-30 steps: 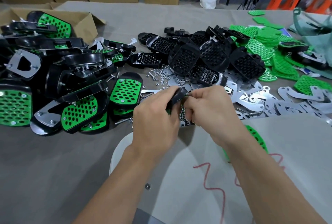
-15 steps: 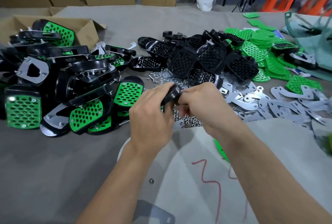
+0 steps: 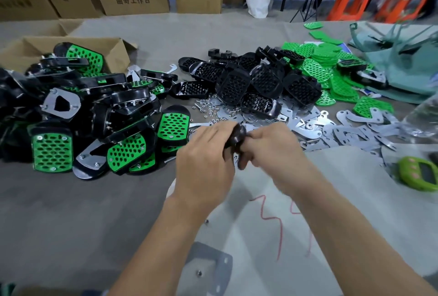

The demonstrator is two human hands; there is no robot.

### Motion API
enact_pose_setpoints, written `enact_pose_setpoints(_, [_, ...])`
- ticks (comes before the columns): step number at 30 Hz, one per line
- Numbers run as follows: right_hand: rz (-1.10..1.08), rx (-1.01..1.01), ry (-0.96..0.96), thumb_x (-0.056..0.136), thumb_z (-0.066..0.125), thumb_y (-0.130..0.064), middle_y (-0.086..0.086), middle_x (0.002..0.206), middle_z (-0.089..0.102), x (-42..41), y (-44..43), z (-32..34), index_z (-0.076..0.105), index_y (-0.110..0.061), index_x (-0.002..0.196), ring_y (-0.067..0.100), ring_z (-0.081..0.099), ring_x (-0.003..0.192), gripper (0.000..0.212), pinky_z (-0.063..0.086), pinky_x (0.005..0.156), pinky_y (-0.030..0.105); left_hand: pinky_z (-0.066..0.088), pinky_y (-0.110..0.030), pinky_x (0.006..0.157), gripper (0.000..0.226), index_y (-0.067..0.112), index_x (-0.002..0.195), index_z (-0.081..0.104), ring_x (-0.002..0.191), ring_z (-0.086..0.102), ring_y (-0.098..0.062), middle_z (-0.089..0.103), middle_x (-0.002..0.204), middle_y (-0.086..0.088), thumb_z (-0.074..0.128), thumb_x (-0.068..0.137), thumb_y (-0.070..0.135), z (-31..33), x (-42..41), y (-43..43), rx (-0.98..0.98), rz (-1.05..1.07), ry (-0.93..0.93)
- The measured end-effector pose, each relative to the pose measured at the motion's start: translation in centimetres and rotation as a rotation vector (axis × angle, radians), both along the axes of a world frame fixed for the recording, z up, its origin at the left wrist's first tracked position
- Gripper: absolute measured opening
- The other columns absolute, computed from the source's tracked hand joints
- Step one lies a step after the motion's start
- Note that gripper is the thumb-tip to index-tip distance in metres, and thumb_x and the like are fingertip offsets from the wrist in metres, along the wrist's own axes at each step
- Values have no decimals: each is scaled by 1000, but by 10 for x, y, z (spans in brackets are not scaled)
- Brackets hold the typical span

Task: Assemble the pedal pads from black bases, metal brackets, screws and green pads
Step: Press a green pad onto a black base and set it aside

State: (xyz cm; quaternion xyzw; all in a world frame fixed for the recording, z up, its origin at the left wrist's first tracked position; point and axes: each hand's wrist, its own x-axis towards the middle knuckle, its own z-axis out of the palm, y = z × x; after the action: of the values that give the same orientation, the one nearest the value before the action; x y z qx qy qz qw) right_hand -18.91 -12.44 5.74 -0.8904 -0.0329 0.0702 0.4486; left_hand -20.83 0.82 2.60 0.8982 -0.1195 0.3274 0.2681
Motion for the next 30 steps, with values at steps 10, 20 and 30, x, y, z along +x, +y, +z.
enact_pose_setpoints(10, [-72, 290, 24, 80, 57, -5, 4, 41, 39, -16, 1, 5, 58, -6, 58, 19, 38, 46, 22, 36, 54, 26, 48, -22, 74, 24, 27, 109, 75, 76, 61, -7, 70, 82, 11, 66, 87, 23, 6, -4, 1, -359, -45, 171])
enact_pose_setpoints(20, [-48, 131, -109, 84, 57, -27, 2, 52, 65, -35, 10, 5, 67, -12, 63, 16, 56, 49, 27, 50, 56, 34, 36, -28, 58, 7, 17, 71, 67, 56, 41, -6, 49, 56, 14, 69, 74, 23, 2, 9, 17, -705, 22, 435])
enact_pose_setpoints(30, [-120, 415, 38, 86, 57, -16, 3, 57, 68, -24, 14, -10, 67, -9, 66, 15, 50, 58, 23, 43, 60, 29, 44, -39, 73, 14, 5, 80, 72, 74, 50, -19, 58, 74, -4, 67, 70, 13, 3, 7, 13, -1099, -120, 635])
